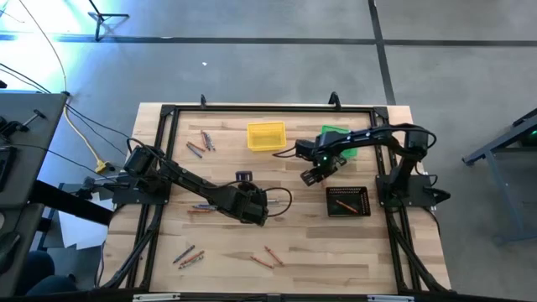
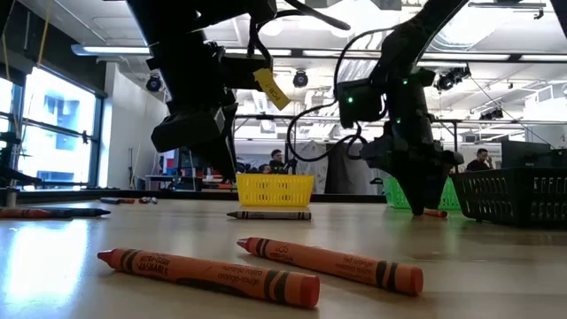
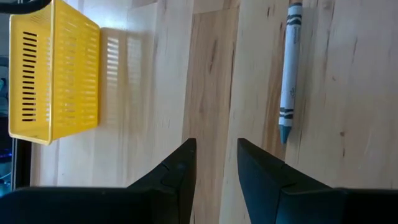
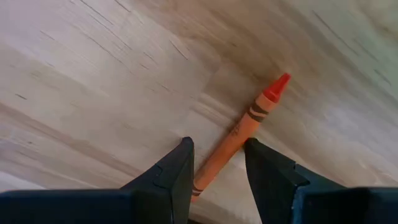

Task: Sort crayons
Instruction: Put the orange crayon into the black basket

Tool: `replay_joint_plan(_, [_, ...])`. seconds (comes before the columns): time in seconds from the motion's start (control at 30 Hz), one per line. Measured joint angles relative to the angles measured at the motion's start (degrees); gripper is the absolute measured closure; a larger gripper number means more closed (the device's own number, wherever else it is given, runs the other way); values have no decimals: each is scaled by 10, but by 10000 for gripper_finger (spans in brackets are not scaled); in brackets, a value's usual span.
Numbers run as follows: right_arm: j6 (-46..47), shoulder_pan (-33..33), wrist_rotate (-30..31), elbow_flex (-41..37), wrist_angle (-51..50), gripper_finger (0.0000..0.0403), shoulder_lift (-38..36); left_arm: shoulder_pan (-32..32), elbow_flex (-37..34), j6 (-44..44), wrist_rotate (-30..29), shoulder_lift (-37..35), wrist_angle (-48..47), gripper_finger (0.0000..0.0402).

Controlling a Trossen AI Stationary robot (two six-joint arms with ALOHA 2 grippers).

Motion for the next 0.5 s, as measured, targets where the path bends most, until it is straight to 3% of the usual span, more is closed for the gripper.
replay_joint_plan(0.23, [-6,1,-1,1,1,277,9,0,0,0,-7,0,-25,300])
replay_joint_plan(0.5, [-20,2,1,0,1,385,11,1,0,0,-17,0,-30,300])
